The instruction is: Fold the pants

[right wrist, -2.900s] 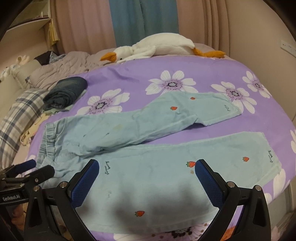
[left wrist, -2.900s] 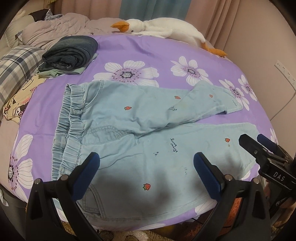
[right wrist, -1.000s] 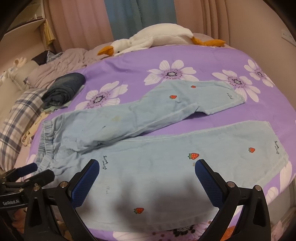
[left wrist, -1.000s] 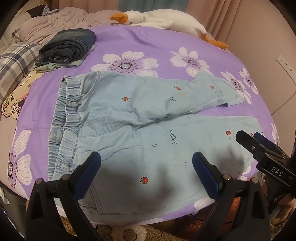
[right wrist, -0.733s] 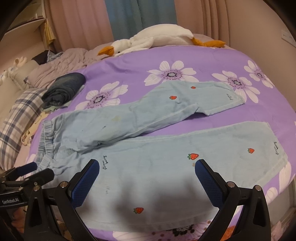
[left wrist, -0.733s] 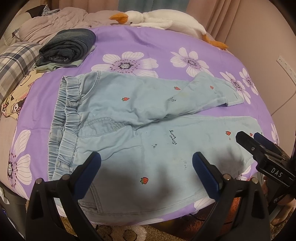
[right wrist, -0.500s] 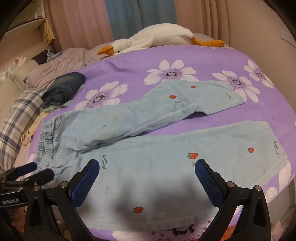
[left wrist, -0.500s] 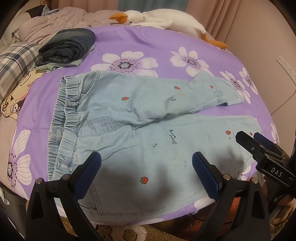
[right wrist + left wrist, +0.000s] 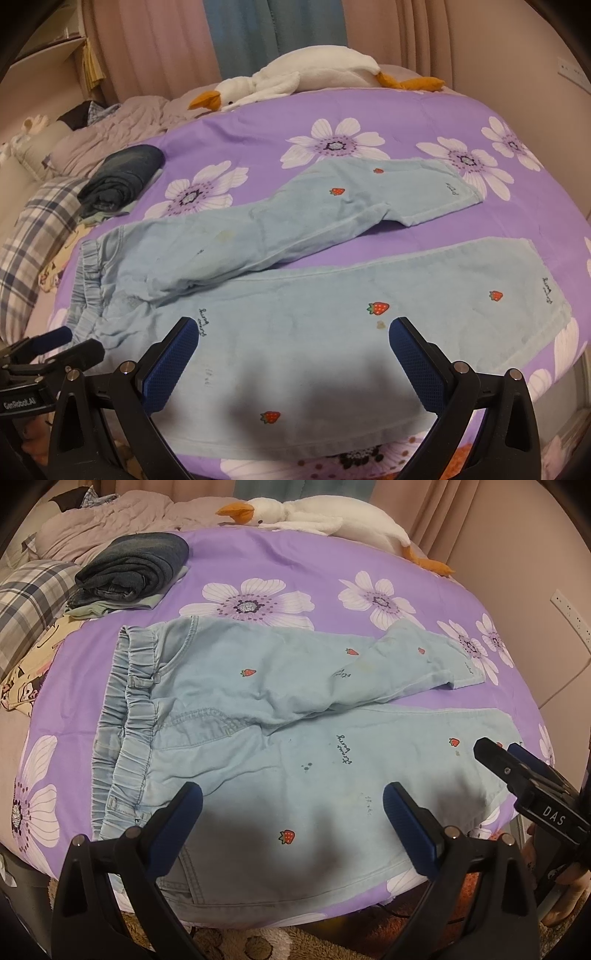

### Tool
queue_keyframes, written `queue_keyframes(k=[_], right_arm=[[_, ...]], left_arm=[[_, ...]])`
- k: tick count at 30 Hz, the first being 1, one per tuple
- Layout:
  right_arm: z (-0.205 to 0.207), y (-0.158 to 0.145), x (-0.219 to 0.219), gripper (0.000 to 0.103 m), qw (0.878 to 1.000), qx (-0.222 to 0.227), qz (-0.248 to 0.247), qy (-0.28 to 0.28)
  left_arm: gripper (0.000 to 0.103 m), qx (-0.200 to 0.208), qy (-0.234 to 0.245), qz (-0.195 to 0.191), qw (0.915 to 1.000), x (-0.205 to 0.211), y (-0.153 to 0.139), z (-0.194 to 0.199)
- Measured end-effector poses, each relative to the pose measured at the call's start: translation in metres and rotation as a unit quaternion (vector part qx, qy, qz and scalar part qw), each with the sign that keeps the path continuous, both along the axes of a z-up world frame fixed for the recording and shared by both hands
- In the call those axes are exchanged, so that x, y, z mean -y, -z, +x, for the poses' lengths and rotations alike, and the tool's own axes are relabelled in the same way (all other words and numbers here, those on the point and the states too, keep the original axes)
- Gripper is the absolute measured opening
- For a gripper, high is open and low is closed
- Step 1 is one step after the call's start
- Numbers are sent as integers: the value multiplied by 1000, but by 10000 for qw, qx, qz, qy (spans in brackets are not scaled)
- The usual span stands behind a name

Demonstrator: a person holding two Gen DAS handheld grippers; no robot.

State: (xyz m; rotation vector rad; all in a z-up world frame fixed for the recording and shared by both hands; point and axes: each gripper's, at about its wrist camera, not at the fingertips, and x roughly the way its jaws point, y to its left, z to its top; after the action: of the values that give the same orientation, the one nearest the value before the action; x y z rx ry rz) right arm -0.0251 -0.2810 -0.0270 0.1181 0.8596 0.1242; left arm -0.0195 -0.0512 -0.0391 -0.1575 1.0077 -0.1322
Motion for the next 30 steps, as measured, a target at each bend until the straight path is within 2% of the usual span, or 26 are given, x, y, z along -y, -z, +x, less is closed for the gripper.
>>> queue_keyframes(k=[9, 11, 17, 23, 26, 28, 29, 30], right_arm=[[4, 2, 8, 103, 9998, -117, -16, 183], [4, 3, 12, 103, 9995, -128, -44, 278], [5, 10, 43, 103, 9970, -210, -66, 745], [3, 15, 84, 103, 9909, -280, -75, 1312], [1, 21, 119, 102, 9843, -347, 122, 1726], [-1, 26, 149, 100, 9756, -412, 143, 2150], [-3, 31, 166, 98, 9703, -464, 186, 2367], [-5, 36, 186, 97, 9641, -564, 258, 2584]], left_arm=[[96, -102, -220, -95, 9997, -22, 6, 3], [95, -150, -379, -100, 9991, -37, 9, 3], [93, -424, -1077, 208, 9931, -93, 30, -5], [83, -758, -1585, 44, 9844, -130, 55, -16], [70, -887, -1620, -260, 9825, -138, 68, -14], [52, -988, -1557, -627, 9809, -140, 78, -12], [49, -976, -1549, -675, 9808, -139, 78, -11], [41, -910, -1538, -673, 9816, -140, 78, -11]])
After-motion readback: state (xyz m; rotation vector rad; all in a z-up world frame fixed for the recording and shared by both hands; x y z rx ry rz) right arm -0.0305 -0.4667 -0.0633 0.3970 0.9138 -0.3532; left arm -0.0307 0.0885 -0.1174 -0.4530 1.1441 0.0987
